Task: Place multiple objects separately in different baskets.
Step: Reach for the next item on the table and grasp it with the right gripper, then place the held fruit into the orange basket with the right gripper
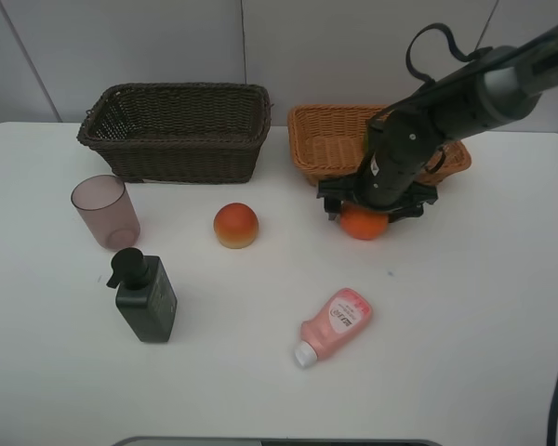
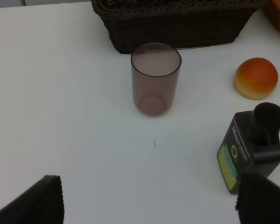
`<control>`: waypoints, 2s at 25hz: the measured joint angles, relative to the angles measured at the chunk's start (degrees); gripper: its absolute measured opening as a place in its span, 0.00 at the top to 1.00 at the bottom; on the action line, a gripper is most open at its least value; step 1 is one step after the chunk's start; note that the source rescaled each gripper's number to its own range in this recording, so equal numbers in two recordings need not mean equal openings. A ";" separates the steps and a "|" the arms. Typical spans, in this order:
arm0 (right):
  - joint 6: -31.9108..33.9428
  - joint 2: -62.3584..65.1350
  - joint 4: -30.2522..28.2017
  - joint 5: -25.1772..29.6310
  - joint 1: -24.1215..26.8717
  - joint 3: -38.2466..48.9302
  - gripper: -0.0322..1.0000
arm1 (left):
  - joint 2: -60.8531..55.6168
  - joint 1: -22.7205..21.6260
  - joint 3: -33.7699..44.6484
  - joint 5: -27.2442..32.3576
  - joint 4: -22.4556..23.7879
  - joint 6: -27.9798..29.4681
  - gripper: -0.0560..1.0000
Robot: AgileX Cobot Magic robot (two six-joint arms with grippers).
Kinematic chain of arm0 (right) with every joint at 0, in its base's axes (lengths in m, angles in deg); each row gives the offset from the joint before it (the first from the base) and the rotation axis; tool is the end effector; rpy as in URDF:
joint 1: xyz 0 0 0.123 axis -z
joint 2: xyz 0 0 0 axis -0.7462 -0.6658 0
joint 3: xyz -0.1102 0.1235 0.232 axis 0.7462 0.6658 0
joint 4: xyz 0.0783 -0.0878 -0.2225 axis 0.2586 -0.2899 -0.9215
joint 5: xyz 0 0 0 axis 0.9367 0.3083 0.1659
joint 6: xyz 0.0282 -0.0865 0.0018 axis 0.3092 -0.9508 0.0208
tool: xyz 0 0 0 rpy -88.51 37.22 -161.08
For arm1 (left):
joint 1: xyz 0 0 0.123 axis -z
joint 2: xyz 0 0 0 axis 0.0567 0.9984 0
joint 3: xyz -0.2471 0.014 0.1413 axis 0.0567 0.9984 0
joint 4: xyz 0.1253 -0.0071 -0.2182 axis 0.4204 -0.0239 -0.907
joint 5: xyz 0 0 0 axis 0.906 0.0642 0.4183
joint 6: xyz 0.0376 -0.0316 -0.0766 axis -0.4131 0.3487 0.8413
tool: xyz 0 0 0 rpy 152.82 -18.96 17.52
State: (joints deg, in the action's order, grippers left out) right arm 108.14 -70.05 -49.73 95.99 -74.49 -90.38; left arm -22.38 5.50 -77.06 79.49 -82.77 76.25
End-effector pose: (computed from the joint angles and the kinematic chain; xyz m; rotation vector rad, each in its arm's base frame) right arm 0.3473 0.1529 0.1056 -0.0219 2.7572 -0.0256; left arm -0.0061 0.0018 0.2789 0.1541 2.0209 -0.0842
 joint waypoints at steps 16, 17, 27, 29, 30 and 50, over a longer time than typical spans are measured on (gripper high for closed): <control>0.00 -0.69 -0.01 0.28 0.00 -0.09 0.47 | 0.00 0.00 0.00 0.00 0.00 0.00 0.04; 0.00 -0.69 -0.01 0.28 0.00 -0.09 0.47 | 0.00 0.00 0.00 0.00 0.00 0.00 0.04; 0.00 -0.75 -0.01 0.39 0.00 -0.16 0.47 | 0.00 0.00 0.00 0.00 0.00 0.00 0.04; 0.00 -0.69 -0.01 0.39 0.00 -0.16 0.47 | 0.00 0.00 0.00 0.00 0.00 0.00 0.04; 0.00 -0.57 0.04 0.43 0.00 -0.16 0.47 | 0.00 0.00 0.00 0.00 0.00 0.00 0.04; -24.68 9.73 14.80 23.90 0.00 -6.32 0.47 | 0.00 0.00 0.00 0.00 0.00 0.00 0.04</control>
State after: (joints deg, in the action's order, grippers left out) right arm 83.46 -60.33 -34.93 119.89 -74.49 -96.69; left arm -22.38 5.50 -77.06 79.49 -82.77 76.25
